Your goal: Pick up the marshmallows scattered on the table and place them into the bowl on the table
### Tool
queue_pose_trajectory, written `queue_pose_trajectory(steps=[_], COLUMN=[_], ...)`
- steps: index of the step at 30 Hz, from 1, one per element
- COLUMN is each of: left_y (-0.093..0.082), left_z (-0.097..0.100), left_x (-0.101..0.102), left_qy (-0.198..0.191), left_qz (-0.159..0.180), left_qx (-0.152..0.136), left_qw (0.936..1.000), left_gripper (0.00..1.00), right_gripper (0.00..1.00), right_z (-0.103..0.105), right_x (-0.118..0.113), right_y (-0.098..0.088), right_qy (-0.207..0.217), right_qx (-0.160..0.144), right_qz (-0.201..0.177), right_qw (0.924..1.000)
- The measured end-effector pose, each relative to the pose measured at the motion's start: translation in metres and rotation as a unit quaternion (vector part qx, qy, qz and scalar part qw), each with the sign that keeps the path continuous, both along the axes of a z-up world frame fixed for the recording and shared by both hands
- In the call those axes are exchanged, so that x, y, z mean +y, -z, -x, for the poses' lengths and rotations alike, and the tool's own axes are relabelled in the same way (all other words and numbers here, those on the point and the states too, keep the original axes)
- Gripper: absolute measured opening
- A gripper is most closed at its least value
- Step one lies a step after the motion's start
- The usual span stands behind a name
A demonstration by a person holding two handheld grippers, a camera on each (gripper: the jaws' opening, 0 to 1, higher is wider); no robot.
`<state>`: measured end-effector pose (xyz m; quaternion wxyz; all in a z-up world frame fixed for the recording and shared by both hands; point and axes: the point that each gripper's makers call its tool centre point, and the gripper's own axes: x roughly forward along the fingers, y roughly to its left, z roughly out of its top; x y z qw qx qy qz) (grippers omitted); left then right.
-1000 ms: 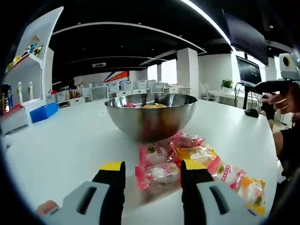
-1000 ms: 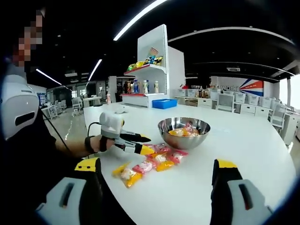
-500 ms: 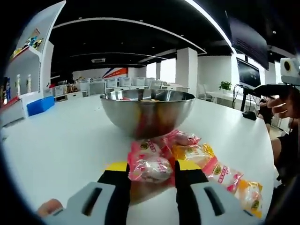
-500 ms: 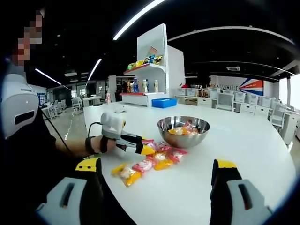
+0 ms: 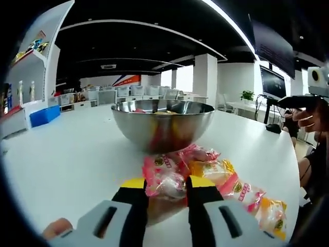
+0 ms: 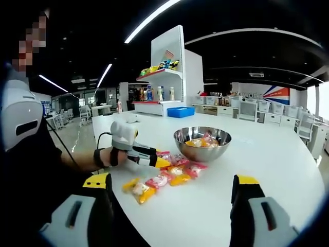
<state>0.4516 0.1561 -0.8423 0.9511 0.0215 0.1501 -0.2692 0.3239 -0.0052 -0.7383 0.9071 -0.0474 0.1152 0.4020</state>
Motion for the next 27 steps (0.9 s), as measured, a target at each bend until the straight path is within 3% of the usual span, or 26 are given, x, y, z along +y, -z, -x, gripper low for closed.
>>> queue_pose_trajectory(steps=[12,27], left_y=[0.0010,0.0005], left_z=[0.0022,0.0037], left_x=[-0.0026,-0.0028], left_qy=[0.008,0.019], left_qz=[0.008,0.000], left_qx=[0.007,0.003], left_qw=[0.9999,0.9998], left_gripper=[0.16,0.12], right_gripper=[0.91,0.90], right_z=[0.0000,0.0008], right_x=[-0.0005,-0.0006], right_y=[0.0015,0.0014], right_qy=[0.001,0.001], right_qx=[0.001,0.000], right_qz=[0.002,0.006], right_qw=[1.0000,1.0000])
